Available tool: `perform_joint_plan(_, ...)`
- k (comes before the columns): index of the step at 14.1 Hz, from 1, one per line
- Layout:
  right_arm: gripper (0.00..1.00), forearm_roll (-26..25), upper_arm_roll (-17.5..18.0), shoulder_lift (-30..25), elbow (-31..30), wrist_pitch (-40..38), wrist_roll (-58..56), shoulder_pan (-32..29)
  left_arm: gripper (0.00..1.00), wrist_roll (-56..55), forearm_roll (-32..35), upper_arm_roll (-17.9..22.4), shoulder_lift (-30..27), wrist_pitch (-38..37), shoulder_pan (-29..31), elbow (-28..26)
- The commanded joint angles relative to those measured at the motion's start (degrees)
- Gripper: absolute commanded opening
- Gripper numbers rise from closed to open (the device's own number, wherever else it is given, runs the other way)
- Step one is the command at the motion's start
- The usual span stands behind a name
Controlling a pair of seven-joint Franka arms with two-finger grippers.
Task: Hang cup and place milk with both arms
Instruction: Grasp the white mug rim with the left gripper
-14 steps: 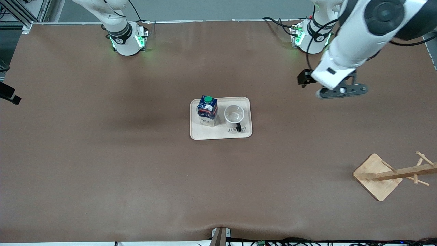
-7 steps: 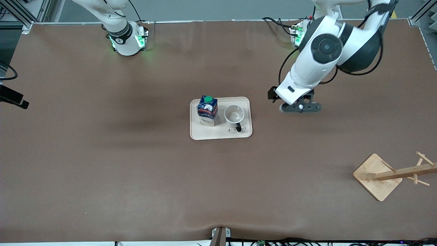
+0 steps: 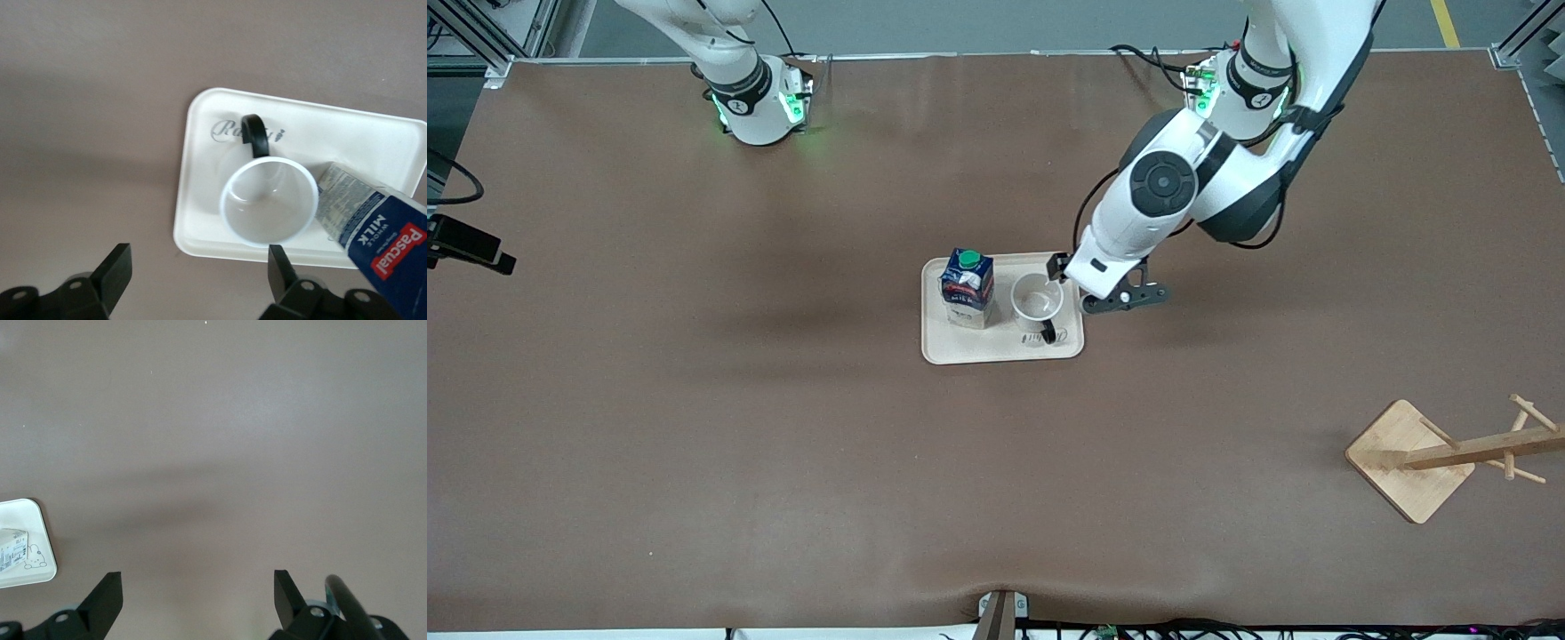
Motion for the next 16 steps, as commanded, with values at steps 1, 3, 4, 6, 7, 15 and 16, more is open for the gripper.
perform_joint_plan(1, 1.0, 0.9, -0.02, -0.02, -0.34, -0.41, -0.07, 0.28, 0.89, -4.71, 3.81, -0.19, 3.89, 3.85, -1.15, 0.54)
perform_joint_plan(3, 1.0, 1.6, 0.06, 1.12, -0.42, -0.49, -0.07, 0.89, 0.86, -10.15, 7.77, -0.2, 7.23, 7.19, -2.03, 0.72)
perform_joint_plan(4, 1.0, 1.61, -0.02, 1.21, -0.42, -0.58, 0.01, 1.07, 0.8, -11.66, 9.35, -0.2, 8.99, 7.72, -2.56, 1.15)
perform_joint_plan(6, 1.0, 1.69, -0.02, 1.3, -0.42, -0.58, 0.01, 1.07, 0.69, -13.95, 11.38, -0.2, 10.85, 8.69, -2.74, 1.51)
perform_joint_plan(7, 1.0, 1.78, 0.06, 1.3, -0.51, -0.58, -0.07, 0.98, 0.6, -14.39, 11.65, -0.2, 11.55, 8.95, -2.83, 1.6)
perform_joint_plan(15, 1.0, 3.36, -0.02, 2.0, -2.88, -2.86, 0.1, 2.21, 0.0, -15.28, 16.29, 0.94, 15.95, 9.57, -4.23, 4.49)
perform_joint_plan(16, 1.0, 3.97, 0.06, 2.09, -3.23, -3.13, 0.1, 2.12, 0.0, -15.01, 17.44, 1.21, 15.6, 9.14, -3.97, 5.19)
